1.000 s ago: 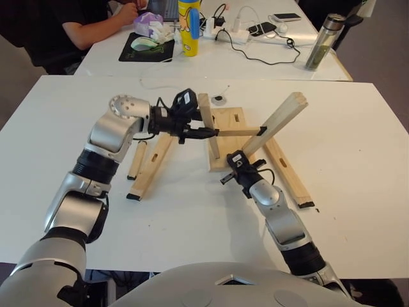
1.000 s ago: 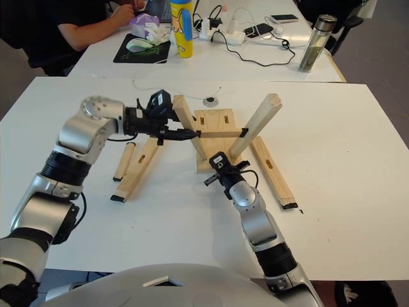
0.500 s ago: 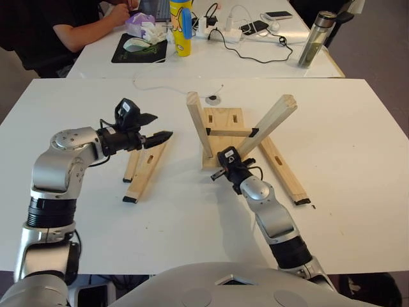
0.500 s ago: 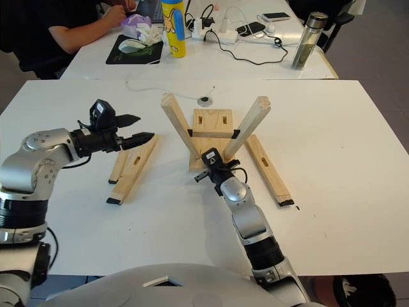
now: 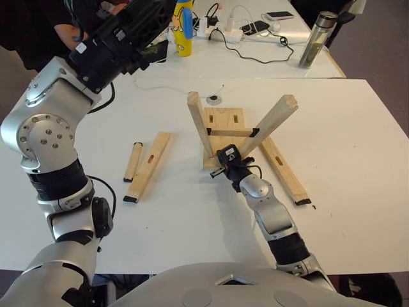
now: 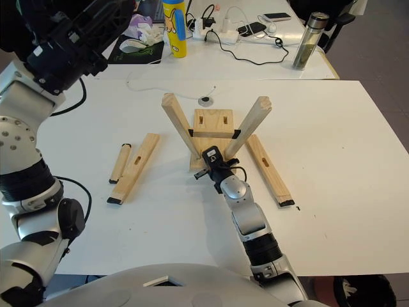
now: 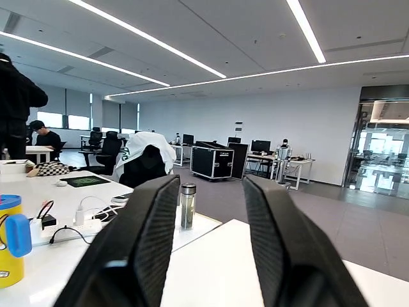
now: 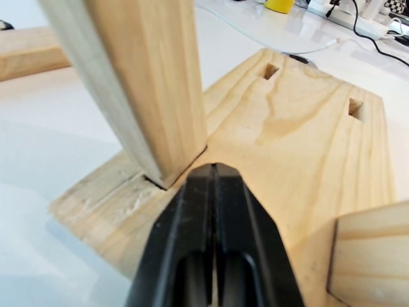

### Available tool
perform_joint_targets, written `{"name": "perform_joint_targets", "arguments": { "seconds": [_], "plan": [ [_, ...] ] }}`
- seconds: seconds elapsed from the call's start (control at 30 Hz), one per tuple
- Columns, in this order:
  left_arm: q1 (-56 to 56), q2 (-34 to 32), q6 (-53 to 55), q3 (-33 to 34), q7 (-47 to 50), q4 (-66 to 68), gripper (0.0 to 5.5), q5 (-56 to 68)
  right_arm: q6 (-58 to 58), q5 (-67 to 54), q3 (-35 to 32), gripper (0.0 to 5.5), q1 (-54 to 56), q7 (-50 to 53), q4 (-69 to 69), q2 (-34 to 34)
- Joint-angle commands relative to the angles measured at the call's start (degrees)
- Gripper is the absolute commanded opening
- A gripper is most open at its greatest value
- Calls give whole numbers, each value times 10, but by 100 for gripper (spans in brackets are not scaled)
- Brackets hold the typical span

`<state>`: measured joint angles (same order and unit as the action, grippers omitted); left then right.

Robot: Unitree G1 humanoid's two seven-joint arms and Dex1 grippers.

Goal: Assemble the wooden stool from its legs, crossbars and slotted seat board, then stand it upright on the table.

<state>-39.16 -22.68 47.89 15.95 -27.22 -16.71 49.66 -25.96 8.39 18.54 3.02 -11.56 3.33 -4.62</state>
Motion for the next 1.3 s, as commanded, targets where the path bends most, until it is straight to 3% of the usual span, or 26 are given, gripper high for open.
{"name": "perform_joint_targets", "arguments": {
  "seconds": [0.03, 0.23, 0.43, 0.6, 0.67, 0.77, 0.9, 1.1, 1.17, 1.3],
  "plan": [
    [9, -2, -2, -32, -4, 7, 96, -14, -55, 2, 8, 0, -45, -14, -91, -20],
    [-65, 38, -77, -36, 43, 43, 9, -53, -48, 2, 14, 0, -42, -18, -103, -17],
    [-69, 66, -84, -37, 78, 71, 4, -53, -54, 2, 16, 0, -50, -17, -93, -17],
    [53, 64, 63, -234, 84, 71, 4, -102, -59, 2, 17, 0, -49, -16, -88, -16],
    [73, 61, 73, -261, 80, 81, 4, -120, -60, 1, 19, 0, -48, -17, -87, -14],
    [53, 60, 35, -246, 81, 93, 4, -147, -60, 1, 22, 0, -49, -18, -87, -13],
    [1, 84, -67, -174, 92, 80, 4, -155, -60, -1, 20, 0, -53, -16, -88, -10],
    [-33, 109, -116, -100, 123, -44, 4, -107, -58, -1, 18, 0, -57, -16, -87, -13],
    [-2, 111, -68, -115, 135, -65, 4, -88, -59, -1, 17, 0, -59, -16, -85, -14],
    [99, 84, 60, -237, 151, -41, 4, -119, -63, -2, 17, 0, -57, -18, -80, -16]
  ]
}}
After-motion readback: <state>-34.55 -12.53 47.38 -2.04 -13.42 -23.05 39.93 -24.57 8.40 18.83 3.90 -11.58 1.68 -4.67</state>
